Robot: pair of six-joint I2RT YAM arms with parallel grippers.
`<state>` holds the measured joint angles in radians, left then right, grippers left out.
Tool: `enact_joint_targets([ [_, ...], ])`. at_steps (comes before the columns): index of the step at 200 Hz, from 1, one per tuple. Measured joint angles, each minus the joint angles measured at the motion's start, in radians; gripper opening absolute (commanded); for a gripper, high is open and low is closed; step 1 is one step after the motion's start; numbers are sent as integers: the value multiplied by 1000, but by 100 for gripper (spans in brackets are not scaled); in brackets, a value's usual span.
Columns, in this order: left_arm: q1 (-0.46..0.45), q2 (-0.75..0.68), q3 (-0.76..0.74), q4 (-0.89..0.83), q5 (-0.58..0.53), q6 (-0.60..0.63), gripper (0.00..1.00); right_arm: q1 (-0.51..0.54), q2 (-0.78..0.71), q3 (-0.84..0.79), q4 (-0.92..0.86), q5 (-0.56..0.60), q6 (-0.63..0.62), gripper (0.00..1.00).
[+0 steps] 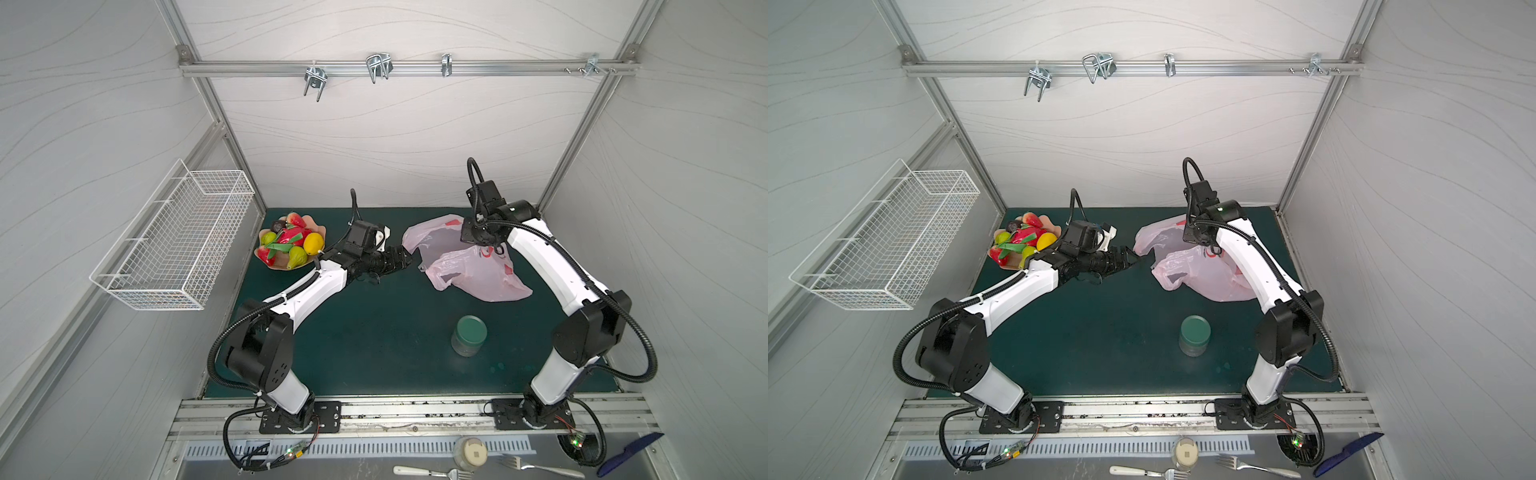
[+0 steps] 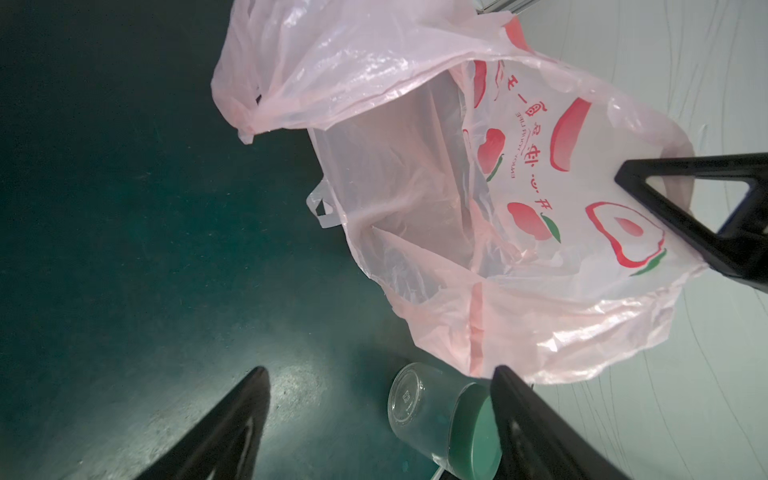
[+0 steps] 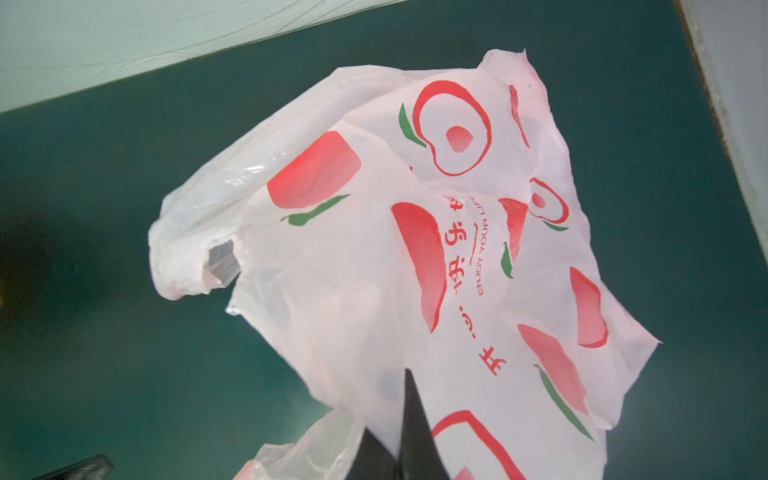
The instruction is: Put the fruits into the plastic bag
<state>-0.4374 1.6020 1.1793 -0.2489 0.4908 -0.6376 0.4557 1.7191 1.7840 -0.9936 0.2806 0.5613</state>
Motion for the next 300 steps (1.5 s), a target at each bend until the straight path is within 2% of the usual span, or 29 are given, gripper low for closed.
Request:
enact_joint_targets([
  [79,11,54,0,-30,-5,-25,86,-19,-28,-17,21,-87,120,0],
  [134,92,46,43,-157,-62,6,88,-37,-48,-25,49,-138,149,0],
  [213,229,11,275,-496,-341,259,94,-77,-93,-110,104,-212,146,0],
  [261,310,132,510,-686,-515,412,97,-98,-99,-154,141,-263,141,0],
  [300,341,284,650,-795,-594,483,97,-103,-99,-159,159,-296,134,0],
])
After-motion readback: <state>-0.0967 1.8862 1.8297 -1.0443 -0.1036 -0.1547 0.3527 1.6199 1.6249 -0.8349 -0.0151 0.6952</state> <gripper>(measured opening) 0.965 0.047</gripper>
